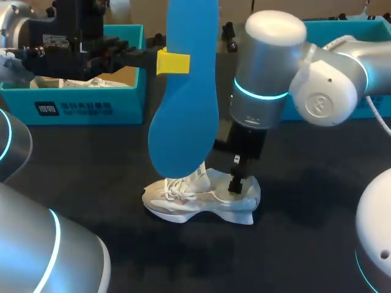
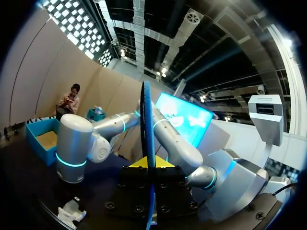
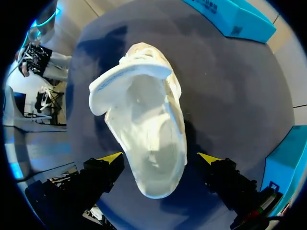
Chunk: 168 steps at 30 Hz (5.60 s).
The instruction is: Take the shoe out of the shoebox, open the shoe tongue, remove and reinsert the insole, then place the shoe into the shoebox
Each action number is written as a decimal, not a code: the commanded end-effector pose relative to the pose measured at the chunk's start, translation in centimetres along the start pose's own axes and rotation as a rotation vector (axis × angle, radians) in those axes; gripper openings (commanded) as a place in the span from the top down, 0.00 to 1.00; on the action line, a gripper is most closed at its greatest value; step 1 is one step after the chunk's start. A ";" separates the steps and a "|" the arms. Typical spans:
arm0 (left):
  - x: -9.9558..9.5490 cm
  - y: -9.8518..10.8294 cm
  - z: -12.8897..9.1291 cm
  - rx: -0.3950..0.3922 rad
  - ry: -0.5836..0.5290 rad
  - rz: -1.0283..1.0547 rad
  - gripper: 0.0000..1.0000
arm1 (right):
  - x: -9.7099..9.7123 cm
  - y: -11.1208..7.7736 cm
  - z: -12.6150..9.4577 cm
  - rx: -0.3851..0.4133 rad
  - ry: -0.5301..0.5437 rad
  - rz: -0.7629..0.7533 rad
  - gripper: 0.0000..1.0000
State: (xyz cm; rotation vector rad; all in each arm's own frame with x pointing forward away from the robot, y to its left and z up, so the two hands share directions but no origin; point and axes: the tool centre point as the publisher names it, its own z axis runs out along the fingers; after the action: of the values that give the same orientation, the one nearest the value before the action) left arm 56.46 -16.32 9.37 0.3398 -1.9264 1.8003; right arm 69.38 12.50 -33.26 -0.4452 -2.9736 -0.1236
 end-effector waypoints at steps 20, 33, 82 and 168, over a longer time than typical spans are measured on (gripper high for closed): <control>-0.1 -0.1 0.1 -0.001 0.002 0.000 1.00 | -3.1 2.3 3.8 0.005 0.008 -0.035 0.00; -0.1 -0.1 0.1 -0.001 0.002 0.000 1.00 | -3.3 2.8 6.1 -0.026 0.029 -0.042 1.00; -0.1 -0.1 0.1 -0.001 0.002 0.000 1.00 | 3.8 1.2 -1.0 -0.069 -0.046 0.617 1.00; -0.1 -0.1 0.1 -0.001 0.002 0.000 1.00 | 5.5 -0.7 3.4 -0.339 -0.015 1.222 0.00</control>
State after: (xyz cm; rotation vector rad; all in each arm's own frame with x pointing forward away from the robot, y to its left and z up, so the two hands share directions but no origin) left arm 56.46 -16.32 9.37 0.3398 -1.9264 1.8005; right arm 64.42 15.51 -37.44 -2.1181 -2.1586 -0.4161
